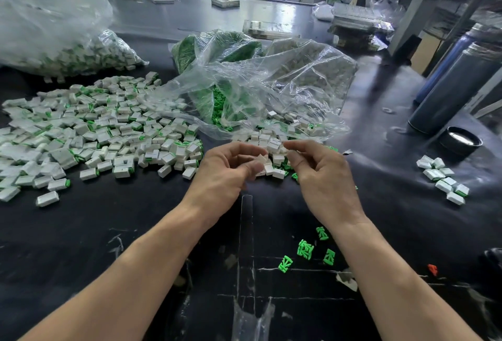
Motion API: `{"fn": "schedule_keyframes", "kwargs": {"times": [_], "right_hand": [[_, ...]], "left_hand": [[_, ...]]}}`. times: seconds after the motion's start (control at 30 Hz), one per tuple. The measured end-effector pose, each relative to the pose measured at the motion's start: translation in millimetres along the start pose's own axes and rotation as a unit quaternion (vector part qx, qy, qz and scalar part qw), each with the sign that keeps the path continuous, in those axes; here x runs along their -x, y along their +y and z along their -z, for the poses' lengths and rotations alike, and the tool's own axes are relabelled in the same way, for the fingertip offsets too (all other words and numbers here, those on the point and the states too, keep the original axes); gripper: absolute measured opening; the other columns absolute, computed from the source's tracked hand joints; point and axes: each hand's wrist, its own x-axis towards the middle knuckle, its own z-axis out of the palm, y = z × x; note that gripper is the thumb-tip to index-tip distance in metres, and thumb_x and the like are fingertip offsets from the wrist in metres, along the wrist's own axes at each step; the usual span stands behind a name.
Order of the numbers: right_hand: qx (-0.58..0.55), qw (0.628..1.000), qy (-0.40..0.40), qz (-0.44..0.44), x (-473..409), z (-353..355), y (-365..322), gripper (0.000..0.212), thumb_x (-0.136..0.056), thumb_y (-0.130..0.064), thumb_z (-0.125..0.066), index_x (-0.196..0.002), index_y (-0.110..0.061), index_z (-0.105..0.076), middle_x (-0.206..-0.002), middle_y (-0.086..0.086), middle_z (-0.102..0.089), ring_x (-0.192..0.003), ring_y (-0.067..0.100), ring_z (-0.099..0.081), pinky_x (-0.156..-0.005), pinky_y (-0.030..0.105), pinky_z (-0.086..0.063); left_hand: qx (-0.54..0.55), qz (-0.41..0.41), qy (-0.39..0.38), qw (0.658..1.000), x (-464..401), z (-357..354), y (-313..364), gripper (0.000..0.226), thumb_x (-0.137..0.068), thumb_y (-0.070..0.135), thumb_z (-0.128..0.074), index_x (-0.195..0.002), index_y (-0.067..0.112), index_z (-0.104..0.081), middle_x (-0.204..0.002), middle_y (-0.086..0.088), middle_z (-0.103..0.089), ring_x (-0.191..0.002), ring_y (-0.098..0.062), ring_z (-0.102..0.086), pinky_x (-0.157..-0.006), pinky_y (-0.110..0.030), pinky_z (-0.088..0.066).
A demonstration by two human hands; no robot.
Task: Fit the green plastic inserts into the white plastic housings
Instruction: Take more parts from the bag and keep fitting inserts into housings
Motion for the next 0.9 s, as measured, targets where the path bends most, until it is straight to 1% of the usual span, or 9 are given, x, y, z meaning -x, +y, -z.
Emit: {"fn": "schedule_keyframes", "kwargs": {"times": [0.03, 0.1, 0.13, 0.2, 0.3, 0.43, 0.53, 0.8, 0.9], "right_hand": [[-0.014, 1.0, -0.004, -0.002, 1, 0, 0, 0.02, -0.1, -0.024, -0.068, -0.115, -0.033, -0.077, -0.097, -0.023, -0.074, -0.093, -0.011, -0.065, -0.077, 0.001, -0.043], [-0.032, 0.999, -0.005, -0.006, 1, -1, 1, 0.02, -0.1, -0.023, -0.069, -0.115, -0.034, -0.075, -0.09, -0.026, -0.071, -0.084, -0.011, -0.064, -0.073, 0.003, -0.043], [-0.043, 0.999, -0.003, -0.012, 2, -2, 1, 0.018, -0.098, -0.023, -0.071, -0.113, -0.033, -0.074, -0.085, -0.023, -0.07, -0.077, -0.008, -0.064, -0.07, 0.007, -0.045], [-0.066, 0.997, 0.004, -0.027, 2, -3, 1, 0.013, -0.096, -0.023, -0.075, -0.106, -0.031, -0.073, -0.085, -0.015, -0.073, -0.073, -0.002, -0.064, -0.071, 0.016, -0.048], [-0.09, 0.996, -0.007, -0.024, 3, -5, 0, 0.01, -0.095, -0.02, -0.076, -0.099, -0.029, -0.076, -0.086, -0.01, -0.076, -0.077, 0.002, -0.066, -0.076, 0.024, -0.05], [-0.101, 0.994, -0.04, 0.007, 7, -7, -3, 0.017, -0.097, -0.017, -0.072, -0.102, -0.031, -0.08, -0.098, -0.011, -0.077, -0.097, 0.004, -0.07, -0.09, 0.024, -0.052], [-0.097, 0.994, -0.041, 0.023, 8, -8, -6, 0.019, -0.097, -0.017, -0.072, -0.103, -0.032, -0.081, -0.1, -0.012, -0.077, -0.102, 0.006, -0.07, -0.097, 0.032, -0.055], [-0.081, 0.996, -0.027, 0.036, 10, -9, -9, 0.018, -0.096, -0.016, -0.073, -0.105, -0.029, -0.082, -0.098, -0.011, -0.078, -0.101, 0.009, -0.071, -0.096, 0.039, -0.056], [-0.053, 0.997, -0.017, 0.048, 11, -10, -9, 0.017, -0.095, -0.018, -0.075, -0.105, -0.03, -0.082, -0.099, -0.01, -0.076, -0.099, 0.008, -0.07, -0.094, 0.037, -0.056]], "left_hand": [[0.007, 0.001, 0.004, 1.0, -1, 0, -1, 0.016, -0.094, 0.011, -0.072, -0.105, 0.023, -0.075, -0.092, -0.003, -0.078, -0.073, -0.01, -0.062, -0.067, -0.028, -0.052], [0.016, 0.002, 0.011, 1.0, -2, 1, -2, 0.015, -0.095, 0.014, -0.071, -0.108, 0.021, -0.072, -0.088, 0.001, -0.077, -0.071, -0.01, -0.063, -0.064, -0.025, -0.054], [0.017, 0.001, 0.012, 1.0, -3, 1, -2, 0.014, -0.096, 0.016, -0.07, -0.109, 0.021, -0.071, -0.088, 0.001, -0.077, -0.071, -0.009, -0.063, -0.062, -0.023, -0.054], [0.014, -0.004, 0.013, 1.0, -3, 1, -3, 0.01, -0.097, 0.02, -0.069, -0.106, 0.019, -0.072, -0.088, 0.0, -0.077, -0.069, -0.008, -0.063, -0.06, -0.02, -0.054], [0.021, -0.008, 0.017, 1.0, -4, -2, -5, 0.009, -0.1, 0.019, -0.064, -0.102, 0.015, -0.073, -0.081, 0.0, -0.076, -0.062, -0.007, -0.059, -0.055, -0.02, -0.051], [0.031, -0.006, 0.01, 0.999, -3, -5, -4, 0.017, -0.104, 0.02, -0.057, -0.101, 0.014, -0.072, -0.074, 0.002, -0.072, -0.057, -0.006, -0.054, -0.052, -0.018, -0.047], [0.038, -0.002, -0.004, 0.999, -1, -8, -3, 0.023, -0.108, 0.019, -0.05, -0.104, 0.012, -0.071, -0.071, 0.001, -0.07, -0.054, -0.008, -0.051, -0.05, -0.019, -0.043], [0.083, -0.002, -0.021, 0.996, 2, -11, 0, 0.025, -0.106, 0.026, -0.052, -0.095, 0.018, -0.074, -0.073, -0.003, -0.071, -0.055, -0.008, -0.05, -0.05, -0.02, -0.041], [0.091, 0.003, -0.019, 0.996, 2, -11, 0, 0.024, -0.105, 0.026, -0.055, -0.094, 0.019, -0.075, -0.074, -0.004, -0.073, -0.055, -0.008, -0.051, -0.052, -0.021, -0.042]]}}
